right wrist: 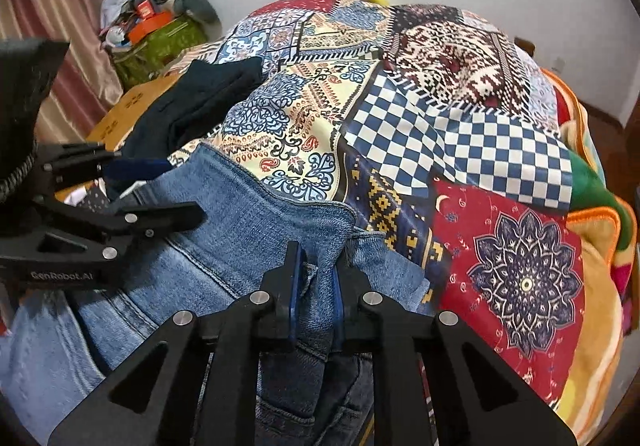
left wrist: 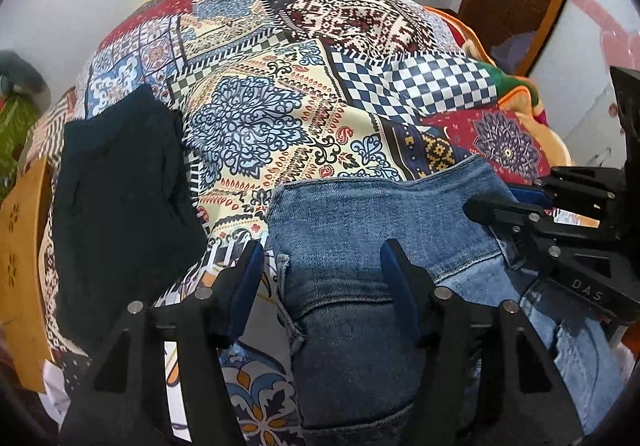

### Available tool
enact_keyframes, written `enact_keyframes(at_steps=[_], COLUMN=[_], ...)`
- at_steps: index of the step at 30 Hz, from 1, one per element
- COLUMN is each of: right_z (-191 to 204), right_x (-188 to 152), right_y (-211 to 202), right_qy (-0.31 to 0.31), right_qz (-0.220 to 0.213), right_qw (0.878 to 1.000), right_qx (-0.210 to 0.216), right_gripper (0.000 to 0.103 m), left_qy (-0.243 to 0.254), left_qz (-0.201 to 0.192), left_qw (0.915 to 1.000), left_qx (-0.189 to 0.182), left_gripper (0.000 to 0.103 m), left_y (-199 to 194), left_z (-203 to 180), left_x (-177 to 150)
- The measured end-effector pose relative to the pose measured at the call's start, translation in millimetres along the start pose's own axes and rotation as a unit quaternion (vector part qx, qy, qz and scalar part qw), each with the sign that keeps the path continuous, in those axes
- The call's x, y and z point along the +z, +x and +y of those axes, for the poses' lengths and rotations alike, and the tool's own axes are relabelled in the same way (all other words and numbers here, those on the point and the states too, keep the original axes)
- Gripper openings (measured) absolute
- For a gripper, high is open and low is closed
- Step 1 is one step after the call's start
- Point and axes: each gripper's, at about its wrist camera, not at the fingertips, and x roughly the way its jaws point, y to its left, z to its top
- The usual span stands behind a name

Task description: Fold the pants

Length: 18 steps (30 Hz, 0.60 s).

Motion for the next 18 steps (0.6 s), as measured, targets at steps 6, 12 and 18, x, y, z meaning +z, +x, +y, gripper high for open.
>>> enact_keyframes(at_steps=[6, 12, 18], right_z=[9, 11, 20], right_x=[6, -6, -23], right_y=[-30, -87, -118], right_qy=[-0.006, 0.010, 0.017], right_qz=[-0.001, -0.052, -0.080], right_qw=[1.000, 0.998, 0.996], right_qx=[-0.030, -0.029, -0.031], right_gripper=[0.023, 0.058, 0.085], left_qy=[0.008, -0.001, 0.009], left_qz=[-0.038, -0.096, -0.116], left_qw=[0.9986, 0.9945, 0.9920], left_qx=[0.036, 0.041, 0.048], left_gripper=[0.062, 0.090, 0.101], left_y=[-44, -102, -134], left_z=[-3, -5, -8], left_x=[-4, -15, -39])
